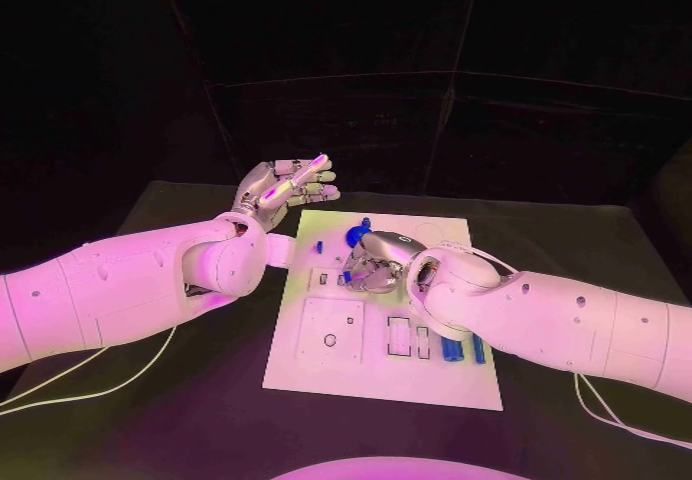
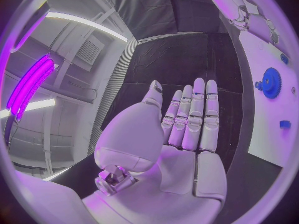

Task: Assemble the parts on the task board

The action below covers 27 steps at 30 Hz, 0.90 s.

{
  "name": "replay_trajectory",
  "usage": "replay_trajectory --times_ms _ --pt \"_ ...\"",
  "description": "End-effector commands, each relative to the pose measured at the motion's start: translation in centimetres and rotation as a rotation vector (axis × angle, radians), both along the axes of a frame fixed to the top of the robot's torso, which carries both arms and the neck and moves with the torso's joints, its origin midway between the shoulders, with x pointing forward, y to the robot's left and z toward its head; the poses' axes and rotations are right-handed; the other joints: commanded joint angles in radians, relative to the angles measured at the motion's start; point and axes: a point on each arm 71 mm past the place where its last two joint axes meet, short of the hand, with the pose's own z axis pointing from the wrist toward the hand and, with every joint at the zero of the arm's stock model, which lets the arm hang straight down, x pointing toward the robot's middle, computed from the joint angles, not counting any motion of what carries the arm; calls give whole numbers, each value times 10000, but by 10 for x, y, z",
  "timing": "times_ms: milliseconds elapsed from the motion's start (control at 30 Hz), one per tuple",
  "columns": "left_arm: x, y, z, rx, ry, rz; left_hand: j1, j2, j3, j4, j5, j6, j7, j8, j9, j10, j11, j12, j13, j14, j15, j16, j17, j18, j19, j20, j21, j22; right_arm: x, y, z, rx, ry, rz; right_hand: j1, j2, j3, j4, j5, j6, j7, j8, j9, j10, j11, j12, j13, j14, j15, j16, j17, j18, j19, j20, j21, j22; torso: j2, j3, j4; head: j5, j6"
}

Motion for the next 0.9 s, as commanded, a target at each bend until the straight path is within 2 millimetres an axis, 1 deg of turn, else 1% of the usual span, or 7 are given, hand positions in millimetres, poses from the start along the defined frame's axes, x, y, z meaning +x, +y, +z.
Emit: replay_trajectory --times_ms 33,500,900 --pt "0 -1 2 -39 -99 -95 -10 81 -8 -32 53 75 -6 -38 -3 52 -15 -47 8 92 -1 4 9 156 87 -10 3 -8 0 1 0 -262 -142 93 -42 22 175 103 -36 287 -233 107 179 -16 12 24 489 830 -56 -13 1458 -128 52 -34 29 1228 -2 -2 1 10 5" --pt "0 -1 2 -39 -90 -97 -11 79 -12 -35 53 78 -7 -40 -4 56 -16 -52 7 96 -2 -1 12 155 93 -13 2 -10 3 -1 -4 -561 -170 -25 -74 -11 172 103 -36 275 -228 99 177 -15 16 23 490 831 -53 -12 1462 -128 52 -31 29 1230 0 -2 4 -15 -14" --pt "0 0 2 -37 -81 -98 -12 76 -15 -36 53 78 -6 -43 -5 56 -15 -56 6 95 -2 -4 12 154 95 -14 1 -11 3 -3 -6 -873 -161 -113 -127 -105 170 84 -35 228 -211 70 169 -47 28 -16 457 828 -44 -19 1449 -124 38 -25 21 1213 0 -1 2 -19 -13"
